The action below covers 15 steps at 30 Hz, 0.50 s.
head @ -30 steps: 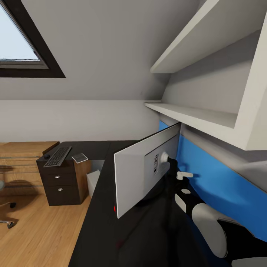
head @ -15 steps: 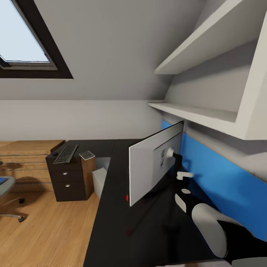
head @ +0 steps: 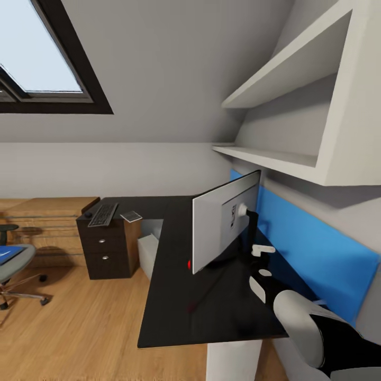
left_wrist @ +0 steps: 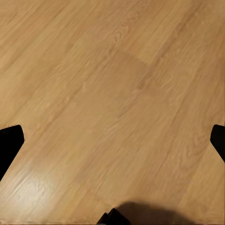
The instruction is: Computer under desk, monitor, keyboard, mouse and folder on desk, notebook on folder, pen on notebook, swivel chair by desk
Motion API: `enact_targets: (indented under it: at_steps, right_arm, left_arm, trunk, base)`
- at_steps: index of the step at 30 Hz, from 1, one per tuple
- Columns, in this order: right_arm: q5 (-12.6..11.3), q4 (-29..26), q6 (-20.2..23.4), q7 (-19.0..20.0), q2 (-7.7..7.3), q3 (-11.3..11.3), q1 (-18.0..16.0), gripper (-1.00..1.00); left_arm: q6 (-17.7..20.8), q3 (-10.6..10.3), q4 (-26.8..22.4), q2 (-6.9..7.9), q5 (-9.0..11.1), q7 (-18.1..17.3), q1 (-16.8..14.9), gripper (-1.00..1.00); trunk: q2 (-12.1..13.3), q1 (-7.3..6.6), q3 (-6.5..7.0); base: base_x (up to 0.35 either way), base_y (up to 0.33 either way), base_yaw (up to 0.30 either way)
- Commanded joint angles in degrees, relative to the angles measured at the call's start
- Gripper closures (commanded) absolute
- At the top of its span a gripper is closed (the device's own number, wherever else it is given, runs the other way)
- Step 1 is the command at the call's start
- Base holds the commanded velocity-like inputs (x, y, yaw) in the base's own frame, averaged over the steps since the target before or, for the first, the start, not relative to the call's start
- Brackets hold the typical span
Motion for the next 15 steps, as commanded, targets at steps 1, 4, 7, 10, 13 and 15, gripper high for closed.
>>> enact_targets:
  at_steps: [1,4,7,10,13,15]
  right_arm:
    - [0.6,0.0,-0.2,-0.2,0.08,-0.4,-0.1,-1.0]
    - [0.7,-0.4,0.1,-0.2,0.3,-0.3,-0.1,-1.0]
    - [0.6,-0.5,0.6,-0.3,0.41,-0.3,-0.1,-1.0]
    - [0.3,-6.2,7.5,-0.3,1.56,-0.6,0.0,-1.0]
    - [0.4,-13.4,13.0,-0.4,3.18,-0.7,1.4,-1.0]
    - [0.3,-21.3,18.9,-0.3,4.06,-0.7,4.8,-1.0]
  left_arm:
    - [-0.1,-0.5,-0.2,0.07,0.3,0.5,0.0,-1.0]
    - [0.0,-0.5,-0.1,-0.05,0.3,0.5,0.0,-1.0]
    - [0.0,-0.5,-0.1,-0.07,0.3,0.6,0.0,-1.0]
    - [0.1,-0.8,1.3,-0.13,0.3,0.5,0.0,-1.0]
    - [0.1,-0.8,1.8,-0.15,0.3,0.4,0.0,-1.0]
    - [0.1,-0.8,2.0,-0.16,0.3,0.3,0.0,-1.0]
  trunk:
    - [0.0,-0.03,-0.06]
    - [0.0,-0.03,-0.06]
    - [0.0,-0.03,-0.06]
    - [0.0,-0.03,-0.06]
    - [0.0,-0.03,-0.06]
    - [0.0,-0.03,-0.06]
  base:
    - [-0.328,0.002,0.0]
    - [-0.334,0.001,0.0]
    - [-0.336,0.0,0.0]
    - [-0.327,0.0,0.0]
    - [-0.291,0.0,0.0]
    - [-0.259,0.0,0.0]
